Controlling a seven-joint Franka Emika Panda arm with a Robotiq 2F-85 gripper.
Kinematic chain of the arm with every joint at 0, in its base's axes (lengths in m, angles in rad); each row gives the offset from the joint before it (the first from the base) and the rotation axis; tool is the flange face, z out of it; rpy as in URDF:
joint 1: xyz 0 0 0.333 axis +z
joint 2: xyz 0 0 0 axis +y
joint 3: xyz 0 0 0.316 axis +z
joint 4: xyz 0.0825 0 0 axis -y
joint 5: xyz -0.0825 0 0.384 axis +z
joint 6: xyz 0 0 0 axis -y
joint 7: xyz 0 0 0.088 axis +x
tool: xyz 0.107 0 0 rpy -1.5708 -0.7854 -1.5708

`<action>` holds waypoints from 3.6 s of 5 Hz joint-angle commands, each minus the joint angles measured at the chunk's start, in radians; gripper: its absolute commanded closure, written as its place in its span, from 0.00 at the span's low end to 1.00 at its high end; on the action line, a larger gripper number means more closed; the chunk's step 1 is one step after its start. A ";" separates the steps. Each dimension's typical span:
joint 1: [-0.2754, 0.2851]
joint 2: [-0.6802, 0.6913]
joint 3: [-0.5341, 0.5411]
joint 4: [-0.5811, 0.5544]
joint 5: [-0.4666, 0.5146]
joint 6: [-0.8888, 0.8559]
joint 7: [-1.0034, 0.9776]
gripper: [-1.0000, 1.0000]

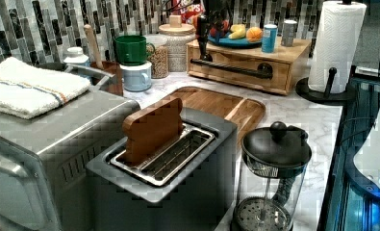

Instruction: Open the drawer.

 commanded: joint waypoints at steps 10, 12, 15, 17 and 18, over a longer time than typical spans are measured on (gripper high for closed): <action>0.057 0.078 0.112 -0.055 0.115 -0.025 0.136 0.00; 0.127 0.074 0.163 -0.074 0.062 0.031 0.236 0.00; 0.206 0.081 0.193 -0.075 -0.019 0.027 0.406 0.00; 0.207 0.059 0.259 -0.070 0.073 -0.021 0.378 0.00; 0.216 0.057 0.290 -0.074 0.049 -0.006 0.448 0.00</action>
